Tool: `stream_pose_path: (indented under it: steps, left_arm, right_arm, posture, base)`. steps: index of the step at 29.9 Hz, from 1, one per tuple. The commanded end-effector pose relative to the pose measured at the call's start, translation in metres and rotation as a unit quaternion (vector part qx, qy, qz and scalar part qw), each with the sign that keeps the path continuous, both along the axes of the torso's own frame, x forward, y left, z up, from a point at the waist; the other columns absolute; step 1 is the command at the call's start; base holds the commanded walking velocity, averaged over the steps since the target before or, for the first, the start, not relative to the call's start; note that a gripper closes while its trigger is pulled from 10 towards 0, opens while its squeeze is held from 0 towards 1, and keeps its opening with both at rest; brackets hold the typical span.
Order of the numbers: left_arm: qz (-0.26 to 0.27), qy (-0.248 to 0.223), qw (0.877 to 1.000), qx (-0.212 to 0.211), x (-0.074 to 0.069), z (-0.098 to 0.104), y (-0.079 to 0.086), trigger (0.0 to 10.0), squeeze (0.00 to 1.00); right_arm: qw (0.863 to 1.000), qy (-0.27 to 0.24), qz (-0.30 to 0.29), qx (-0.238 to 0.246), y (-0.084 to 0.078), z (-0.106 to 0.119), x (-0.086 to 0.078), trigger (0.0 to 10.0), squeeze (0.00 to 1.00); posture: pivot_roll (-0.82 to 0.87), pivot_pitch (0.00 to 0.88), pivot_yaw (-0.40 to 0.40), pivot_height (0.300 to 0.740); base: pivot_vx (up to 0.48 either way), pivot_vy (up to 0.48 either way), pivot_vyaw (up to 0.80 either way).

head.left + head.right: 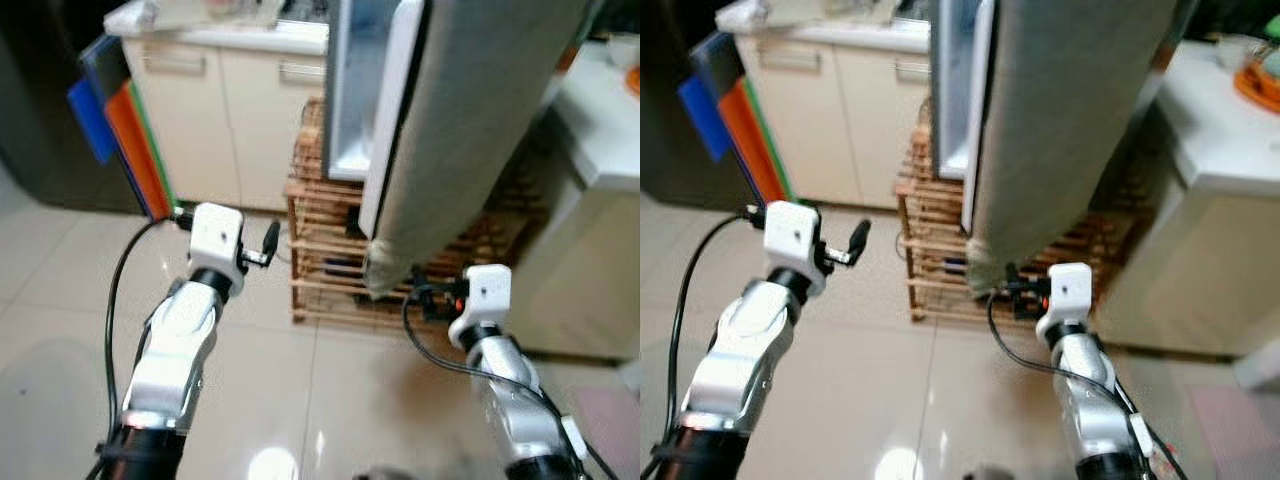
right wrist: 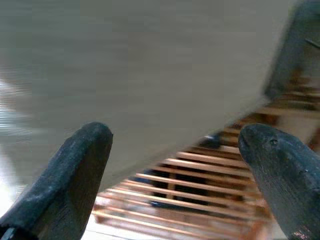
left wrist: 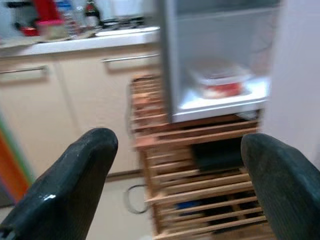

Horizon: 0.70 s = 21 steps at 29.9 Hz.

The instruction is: Restocking fridge

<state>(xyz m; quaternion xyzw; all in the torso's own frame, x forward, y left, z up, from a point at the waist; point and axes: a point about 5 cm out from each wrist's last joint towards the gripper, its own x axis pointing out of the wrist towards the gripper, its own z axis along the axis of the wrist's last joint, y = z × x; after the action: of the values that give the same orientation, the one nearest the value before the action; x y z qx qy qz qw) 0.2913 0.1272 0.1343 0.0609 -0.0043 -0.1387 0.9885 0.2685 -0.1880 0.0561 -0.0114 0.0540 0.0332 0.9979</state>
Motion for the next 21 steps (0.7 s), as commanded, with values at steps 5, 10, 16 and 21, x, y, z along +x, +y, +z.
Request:
stream_pose_path:
  steps: [5, 10, 16, 21]
  left_arm:
    - [0.011, -0.008, 1.0, 0.012, 0.0003, 0.0046, 0.0105, 10.0, 0.0]
    - [0.023, -0.013, 1.0, 0.009, -0.0003, 0.0058, 0.012, 10.0, 0.0]
    - [0.026, -0.009, 1.0, 0.008, -0.0003, 0.0047, 0.0126, 10.0, 0.0]
    - [0.029, -0.01, 0.999, 0.013, -0.0002, 0.0045, 0.0127, 10.0, 0.0]
  right_arm:
    - [1.0, -0.01, 0.013, 0.005, 0.009, 0.0036, 0.0021, 10.0, 0.0]
    - [1.0, -0.009, 0.014, 0.005, 0.0094, 0.0028, 0.0018, 10.0, 0.0]
    - [1.0, -0.009, 0.016, 0.007, 0.0109, 0.0029, 0.0024, 10.0, 0.0]
    - [1.0, -0.008, 0.017, 0.006, 0.0114, 0.0028, 0.0024, 10.0, 0.0]
  posture:
    - [0.02, 0.0, -0.019, 0.74]
    - [0.02, 0.0, -0.017, 0.74]
    - [0.02, 0.0, -0.017, 0.74]
    - [0.02, 0.0, -0.018, 0.74]
  base:
    - [0.464, 0.0, 0.0]
    - [0.369, 0.0, 0.0]
    - [0.0, 0.0, 0.0]
    - [0.0, 0.0, 0.0]
